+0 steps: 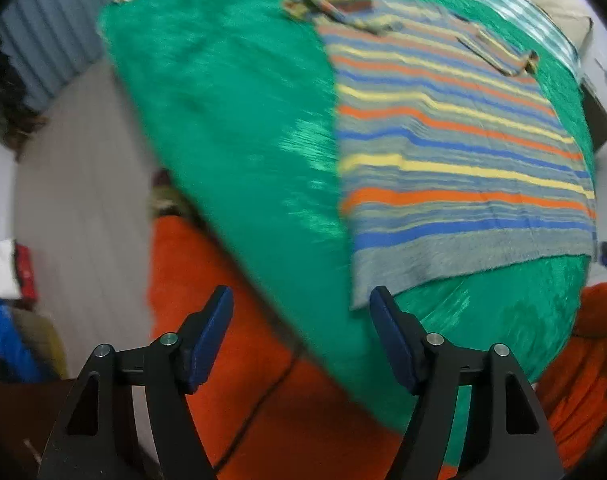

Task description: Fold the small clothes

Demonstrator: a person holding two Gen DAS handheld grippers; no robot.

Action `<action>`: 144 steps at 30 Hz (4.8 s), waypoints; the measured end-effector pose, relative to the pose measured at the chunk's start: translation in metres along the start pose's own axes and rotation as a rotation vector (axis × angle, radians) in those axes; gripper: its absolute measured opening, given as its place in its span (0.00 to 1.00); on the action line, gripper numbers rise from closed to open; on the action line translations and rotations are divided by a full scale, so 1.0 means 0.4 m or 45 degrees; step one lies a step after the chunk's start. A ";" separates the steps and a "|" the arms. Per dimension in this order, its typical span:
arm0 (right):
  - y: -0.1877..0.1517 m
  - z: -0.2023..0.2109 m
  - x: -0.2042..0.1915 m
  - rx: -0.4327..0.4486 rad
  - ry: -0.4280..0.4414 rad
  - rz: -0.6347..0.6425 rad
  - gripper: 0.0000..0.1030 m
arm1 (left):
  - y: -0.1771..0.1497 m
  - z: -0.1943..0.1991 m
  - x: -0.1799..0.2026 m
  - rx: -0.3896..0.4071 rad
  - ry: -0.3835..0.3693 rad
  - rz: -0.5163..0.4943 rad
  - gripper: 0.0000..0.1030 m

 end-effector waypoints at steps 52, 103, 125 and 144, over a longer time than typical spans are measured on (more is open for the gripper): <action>0.769 -0.021 0.211 0.366 -0.257 -0.056 0.04 | 0.097 -0.044 0.311 0.200 -0.148 -0.151 0.83; 0.016 -0.046 -0.219 0.261 -0.023 0.528 0.42 | 0.746 -0.364 0.298 0.099 -0.130 -0.463 0.07; 0.014 -0.081 -0.275 0.289 -0.082 0.621 0.42 | 0.653 -0.252 -0.510 0.195 0.097 0.736 0.00; 0.027 -0.066 -0.300 0.308 -0.058 0.620 0.51 | 0.659 -0.259 -0.281 0.289 0.099 0.195 0.79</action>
Point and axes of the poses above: each gripper's, at about its wrist camera, not at the fingertips, and z roughly against the way its jaws point, x to its right, y to its top, the point moved 3 cm from there along -z, roughly the way its jaws point, and after that the axes turned 2 degrees about -x, right-handed, at the moved point
